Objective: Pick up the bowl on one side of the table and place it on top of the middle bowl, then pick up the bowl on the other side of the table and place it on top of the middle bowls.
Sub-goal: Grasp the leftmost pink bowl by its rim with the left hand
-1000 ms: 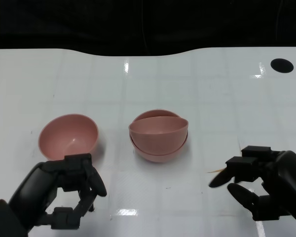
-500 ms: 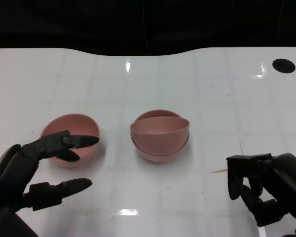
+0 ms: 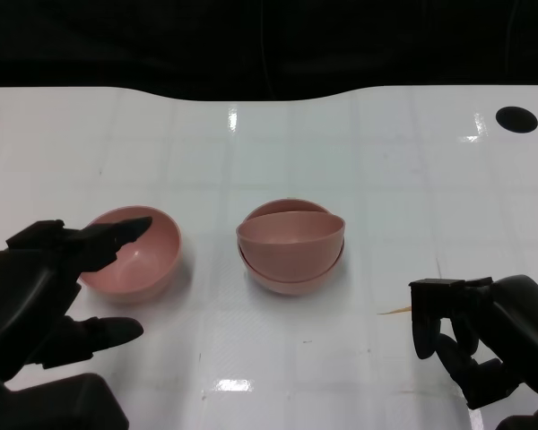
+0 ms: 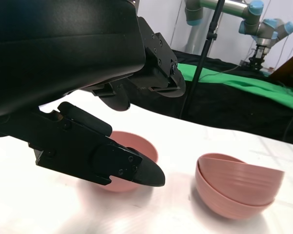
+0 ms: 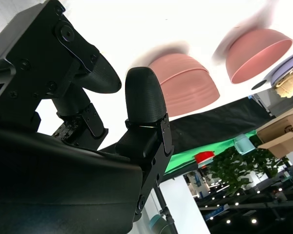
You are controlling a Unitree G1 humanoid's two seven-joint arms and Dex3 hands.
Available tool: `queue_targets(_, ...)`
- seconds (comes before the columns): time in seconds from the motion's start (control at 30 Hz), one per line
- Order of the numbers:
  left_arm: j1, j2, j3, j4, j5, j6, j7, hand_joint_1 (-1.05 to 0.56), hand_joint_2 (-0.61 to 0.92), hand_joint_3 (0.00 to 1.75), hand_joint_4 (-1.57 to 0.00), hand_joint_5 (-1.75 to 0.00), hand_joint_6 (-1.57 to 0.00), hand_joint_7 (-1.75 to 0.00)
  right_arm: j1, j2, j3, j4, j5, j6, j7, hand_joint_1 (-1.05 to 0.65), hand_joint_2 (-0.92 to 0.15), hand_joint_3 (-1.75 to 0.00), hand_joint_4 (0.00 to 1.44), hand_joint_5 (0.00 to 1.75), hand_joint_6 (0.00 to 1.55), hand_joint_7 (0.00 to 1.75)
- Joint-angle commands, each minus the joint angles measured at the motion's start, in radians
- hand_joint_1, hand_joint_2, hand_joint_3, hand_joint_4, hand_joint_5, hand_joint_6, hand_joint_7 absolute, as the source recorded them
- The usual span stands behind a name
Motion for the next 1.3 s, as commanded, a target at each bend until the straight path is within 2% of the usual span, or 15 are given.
queue_targets(0.03, -0.041, 0.038, -0.026, 0.001, 0.082, 0.032, 0.021, -0.59, 0.90, 0.02, -0.26, -0.48, -0.36, 0.00, 0.009, -0.012, -0.003, -0.025, 0.000, 0.023, 0.018, -0.08, -0.16, -1.61, 0.99, 1.75, 0.77, 1.72)
queue_targets(0.33, -0.167, 0.087, -0.135, 0.094, 0.228, 0.148, -0.039, -0.60, 0.88, 0.00, -0.24, -0.44, -0.31, 0.00, 0.014, -0.011, 0.004, -0.045, -0.007, 0.056, 0.038, -0.09, -0.18, -1.59, 1.00, 1.75, 0.79, 1.68)
queue_targets(0.43, -0.210, 0.104, -0.178, 0.145, 0.253, 0.163, -0.050, -0.60, 0.88, 0.00, -0.30, -0.37, -0.33, 0.00, 0.015, -0.013, 0.006, -0.052, -0.012, 0.065, 0.043, -0.10, -0.18, -1.58, 0.99, 1.75, 0.78, 1.68)
queue_targets(0.57, -0.218, 0.116, -0.194, 0.152, 0.249, 0.174, -0.043, -0.60, 0.88, 0.00, -0.33, -0.33, -0.33, 0.00, 0.016, -0.012, 0.006, -0.054, -0.013, 0.068, 0.044, -0.10, -0.18, -1.57, 0.99, 1.75, 0.78, 1.68)
queue_targets(0.7, -0.340, 0.130, -0.321, 0.335, 0.340, 0.202, -0.102, -0.61, 0.90, 0.00, -0.42, -0.20, -0.34, 0.00, 0.018, -0.007, 0.012, -0.053, -0.013, 0.059, 0.038, -0.09, -0.19, -1.56, 0.99, 1.75, 0.78, 1.69)
queue_targets(0.97, -0.472, 0.116, -0.444, 0.545, 0.376, 0.234, -0.118, -0.60, 0.91, 0.01, -0.49, -0.13, -0.35, 0.00, 0.016, -0.005, 0.013, -0.058, -0.011, 0.062, 0.040, -0.09, -0.18, -1.57, 0.99, 1.75, 0.78, 1.68)
queue_targets(1.1, -0.547, 0.109, -0.519, 0.710, 0.391, 0.204, -0.066, -0.59, 0.92, 0.04, -0.56, -0.13, -0.41, -0.02, 0.018, -0.004, 0.014, -0.062, -0.012, 0.071, 0.045, -0.09, -0.19, -1.57, 0.99, 1.75, 0.79, 1.67)
queue_targets(1.2, -0.577, 0.107, -0.545, 0.783, 0.379, 0.177, -0.019, -0.58, 0.92, 0.07, -0.58, -0.13, -0.43, -0.03, 0.018, -0.004, 0.014, -0.060, -0.012, 0.069, 0.044, -0.10, -0.19, -1.57, 0.99, 1.75, 0.79, 1.67)
queue_targets(1.23, -0.588, 0.105, -0.551, 0.811, 0.373, 0.163, 0.003, -0.47, 0.92, 0.13, -0.71, -0.25, -0.56, -0.06, 0.019, -0.003, 0.015, -0.059, -0.010, 0.067, 0.044, -0.10, -0.19, -1.57, 0.99, 1.75, 0.79, 1.67)
queue_targets(1.27, -0.596, 0.104, -0.556, 0.833, 0.368, 0.151, 0.020, -0.43, 0.92, 0.15, -0.75, -0.29, -0.61, -0.06, 0.019, -0.003, 0.015, -0.058, -0.009, 0.065, 0.043, -0.10, -0.19, -1.57, 0.99, 1.75, 0.79, 1.67)
queue_targets(1.3, -0.603, 0.099, -0.548, 0.872, 0.347, 0.114, 0.086, -0.41, 0.92, 0.16, -0.77, -0.32, -0.63, -0.06, 0.020, -0.004, 0.014, -0.057, -0.006, 0.063, 0.045, -0.10, -0.19, -1.57, 0.99, 1.75, 0.79, 1.67)
